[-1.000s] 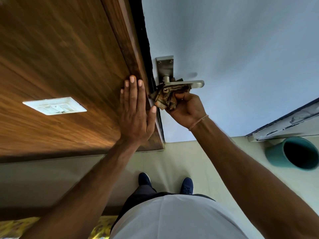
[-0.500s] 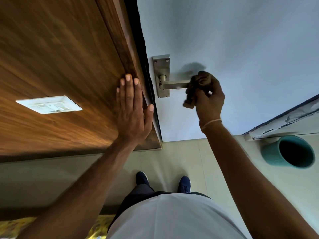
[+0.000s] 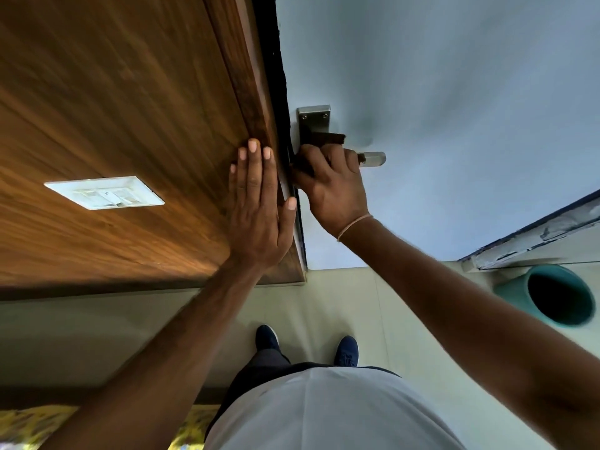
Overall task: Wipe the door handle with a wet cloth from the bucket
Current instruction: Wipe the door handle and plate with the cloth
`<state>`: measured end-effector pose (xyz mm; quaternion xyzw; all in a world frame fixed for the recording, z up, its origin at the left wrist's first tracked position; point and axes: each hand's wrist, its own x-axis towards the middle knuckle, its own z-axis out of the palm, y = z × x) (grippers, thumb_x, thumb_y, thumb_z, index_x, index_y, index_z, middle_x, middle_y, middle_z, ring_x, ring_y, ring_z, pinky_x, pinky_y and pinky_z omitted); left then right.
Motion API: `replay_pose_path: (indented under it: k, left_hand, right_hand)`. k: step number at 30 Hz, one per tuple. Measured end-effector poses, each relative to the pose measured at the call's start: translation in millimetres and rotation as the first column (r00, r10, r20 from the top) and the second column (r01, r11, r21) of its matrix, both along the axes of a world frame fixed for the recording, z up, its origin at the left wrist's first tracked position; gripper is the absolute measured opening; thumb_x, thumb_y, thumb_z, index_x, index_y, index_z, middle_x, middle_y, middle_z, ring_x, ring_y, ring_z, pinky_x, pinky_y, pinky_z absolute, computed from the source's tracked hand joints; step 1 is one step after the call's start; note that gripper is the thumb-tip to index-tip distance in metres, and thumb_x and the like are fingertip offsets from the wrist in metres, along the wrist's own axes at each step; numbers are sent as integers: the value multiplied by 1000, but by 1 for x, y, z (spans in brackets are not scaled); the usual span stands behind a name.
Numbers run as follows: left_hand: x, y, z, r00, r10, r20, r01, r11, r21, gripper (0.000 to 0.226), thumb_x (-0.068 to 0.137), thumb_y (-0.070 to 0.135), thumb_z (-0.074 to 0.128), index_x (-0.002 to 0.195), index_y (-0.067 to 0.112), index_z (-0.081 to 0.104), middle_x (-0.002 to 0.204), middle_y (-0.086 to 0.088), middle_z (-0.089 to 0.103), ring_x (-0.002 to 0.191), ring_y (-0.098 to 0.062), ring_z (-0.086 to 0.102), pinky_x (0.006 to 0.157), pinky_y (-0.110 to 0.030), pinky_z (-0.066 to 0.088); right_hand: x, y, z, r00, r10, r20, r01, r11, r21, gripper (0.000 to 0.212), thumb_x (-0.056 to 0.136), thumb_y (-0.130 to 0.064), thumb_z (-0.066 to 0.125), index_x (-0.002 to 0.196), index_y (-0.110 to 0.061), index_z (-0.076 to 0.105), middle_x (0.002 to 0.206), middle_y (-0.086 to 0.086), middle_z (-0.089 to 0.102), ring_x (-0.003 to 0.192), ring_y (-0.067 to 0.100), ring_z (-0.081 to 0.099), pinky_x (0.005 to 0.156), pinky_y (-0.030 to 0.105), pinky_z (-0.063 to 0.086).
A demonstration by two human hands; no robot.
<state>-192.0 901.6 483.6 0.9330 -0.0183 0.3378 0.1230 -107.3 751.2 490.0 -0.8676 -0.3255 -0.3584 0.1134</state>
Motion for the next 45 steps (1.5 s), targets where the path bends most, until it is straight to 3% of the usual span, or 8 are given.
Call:
replay_pose_path:
  k: [5, 13, 15, 19, 23, 28, 39, 45]
  left_hand:
    - [-2, 1, 2, 1000, -11, -3, 11, 1000, 6, 71, 109, 37, 38, 168, -1, 25, 178, -22, 20, 168, -34, 15, 135, -57, 23]
    - [-1, -1, 2, 1000, 0, -2, 0, 1000, 4, 71, 108, 37, 38, 167, -2, 27, 177, -23, 23, 168, -35, 17, 135, -58, 23]
    - [0, -3, 1, 1000, 1, 0, -1, 1000, -2, 72, 108, 37, 38, 167, -2, 27, 176, -25, 24, 167, -36, 16, 135, -58, 23]
    - [0, 0, 1, 1000, 2, -4, -2, 1000, 2, 72, 108, 37, 38, 167, -2, 26, 176, -25, 23, 168, -34, 15, 134, -59, 24]
    - [-2, 5, 2, 999, -26, -22, 26, 1000, 15, 72, 108, 38, 36, 168, 0, 25, 178, -19, 16, 168, -34, 14, 134, -59, 24]
    - [0, 8, -2, 1000, -25, -12, 25, 999, 25, 74, 106, 39, 38, 169, 2, 24, 178, -14, 13, 168, -32, 15, 134, -58, 25]
    - [5, -1, -6, 1000, 5, 10, -5, 1000, 17, 74, 111, 46, 26, 169, 0, 19, 177, -24, 20, 168, -31, 7, 136, -57, 20]
    - [2, -4, -3, 1000, 15, -12, -15, 1000, 5, 75, 108, 40, 36, 167, -4, 23, 176, -26, 19, 168, -37, 12, 136, -59, 20]
  right_hand:
    - [17, -25, -14, 984, 119, 131, -109, 991, -81, 14, 105, -19, 69, 104, -24, 82, 132, -3, 74, 112, 27, 54, 86, 42, 48]
    - [-6, -85, -22, 991, -109, -80, 127, 953, 273, 21, 97, -5, 71, 92, -22, 83, 114, 3, 78, 95, 38, 70, 78, 47, 51]
    - [-28, -71, -15, 980, -84, -181, 142, 929, 343, 14, 92, -8, 74, 101, -15, 81, 116, 7, 75, 103, 35, 69, 78, 44, 55]
    - [-45, -23, 3, 920, -31, -390, 184, 914, 362, 37, 81, -24, 77, 115, -11, 71, 126, 8, 67, 104, 30, 69, 63, 33, 53]
    - [-28, 7, 12, 921, -26, -388, 185, 907, 379, 29, 87, -24, 72, 112, -9, 68, 112, 13, 64, 83, 33, 65, 55, 37, 57]
    - [-25, 6, 6, 919, -25, -395, 213, 871, 442, 27, 83, -18, 71, 108, -8, 72, 109, 12, 68, 83, 33, 67, 59, 30, 50]
    - [-12, -48, 12, 829, -32, -558, 483, 544, 686, 23, 76, -7, 74, 96, -12, 63, 99, 3, 66, 80, 16, 62, 71, 40, 57]
    - [-12, -75, 17, 780, 13, -625, 586, 335, 738, 33, 89, -12, 73, 91, -36, 51, 95, -6, 66, 80, 14, 71, 64, 41, 63]
